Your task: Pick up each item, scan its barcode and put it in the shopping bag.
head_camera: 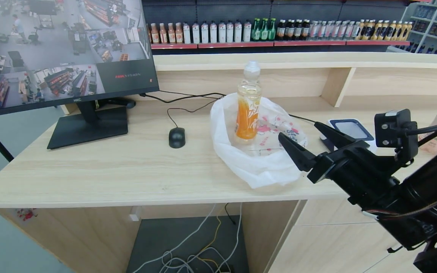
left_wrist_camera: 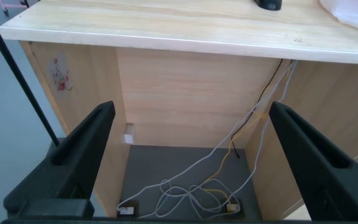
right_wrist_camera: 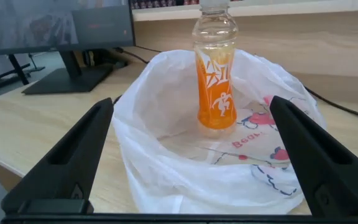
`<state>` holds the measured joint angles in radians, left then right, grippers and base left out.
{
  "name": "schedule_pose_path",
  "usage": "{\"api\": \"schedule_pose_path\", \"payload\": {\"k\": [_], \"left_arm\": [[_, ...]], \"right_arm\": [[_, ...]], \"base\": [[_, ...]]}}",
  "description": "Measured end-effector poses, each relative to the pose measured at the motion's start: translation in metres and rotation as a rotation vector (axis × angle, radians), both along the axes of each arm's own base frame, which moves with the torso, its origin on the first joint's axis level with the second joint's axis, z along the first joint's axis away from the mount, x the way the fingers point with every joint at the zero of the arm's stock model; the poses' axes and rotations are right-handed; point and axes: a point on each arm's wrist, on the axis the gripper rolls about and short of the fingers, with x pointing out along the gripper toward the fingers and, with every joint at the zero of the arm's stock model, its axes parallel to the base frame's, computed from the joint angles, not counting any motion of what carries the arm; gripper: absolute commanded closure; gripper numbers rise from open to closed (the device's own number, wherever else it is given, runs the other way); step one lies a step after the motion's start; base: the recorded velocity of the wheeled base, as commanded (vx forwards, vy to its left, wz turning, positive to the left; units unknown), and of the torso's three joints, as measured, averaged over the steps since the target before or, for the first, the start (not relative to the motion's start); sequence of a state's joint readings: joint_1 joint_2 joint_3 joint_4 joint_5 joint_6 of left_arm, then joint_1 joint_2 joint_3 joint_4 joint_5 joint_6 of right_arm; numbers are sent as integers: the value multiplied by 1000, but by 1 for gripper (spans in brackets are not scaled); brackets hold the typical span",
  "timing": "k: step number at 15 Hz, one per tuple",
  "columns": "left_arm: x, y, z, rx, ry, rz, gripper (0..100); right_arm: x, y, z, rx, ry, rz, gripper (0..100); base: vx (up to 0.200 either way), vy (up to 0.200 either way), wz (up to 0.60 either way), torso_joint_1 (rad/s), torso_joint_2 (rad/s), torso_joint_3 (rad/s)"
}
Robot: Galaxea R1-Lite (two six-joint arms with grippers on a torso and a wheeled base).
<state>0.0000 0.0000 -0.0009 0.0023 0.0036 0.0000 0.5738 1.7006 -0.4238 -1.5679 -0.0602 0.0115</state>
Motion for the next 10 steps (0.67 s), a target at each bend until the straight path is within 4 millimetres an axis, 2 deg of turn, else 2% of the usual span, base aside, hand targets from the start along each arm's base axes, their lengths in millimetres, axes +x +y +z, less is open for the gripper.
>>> {"api": "schedule_pose_path", "payload": {"k": [10], "left_arm": [[0, 0, 0, -3, -1, 1, 0]], "right_arm": [[3, 1, -5, -5, 17, -1, 0]], "base": [[0, -200, 0, 5, 3, 2]]}}
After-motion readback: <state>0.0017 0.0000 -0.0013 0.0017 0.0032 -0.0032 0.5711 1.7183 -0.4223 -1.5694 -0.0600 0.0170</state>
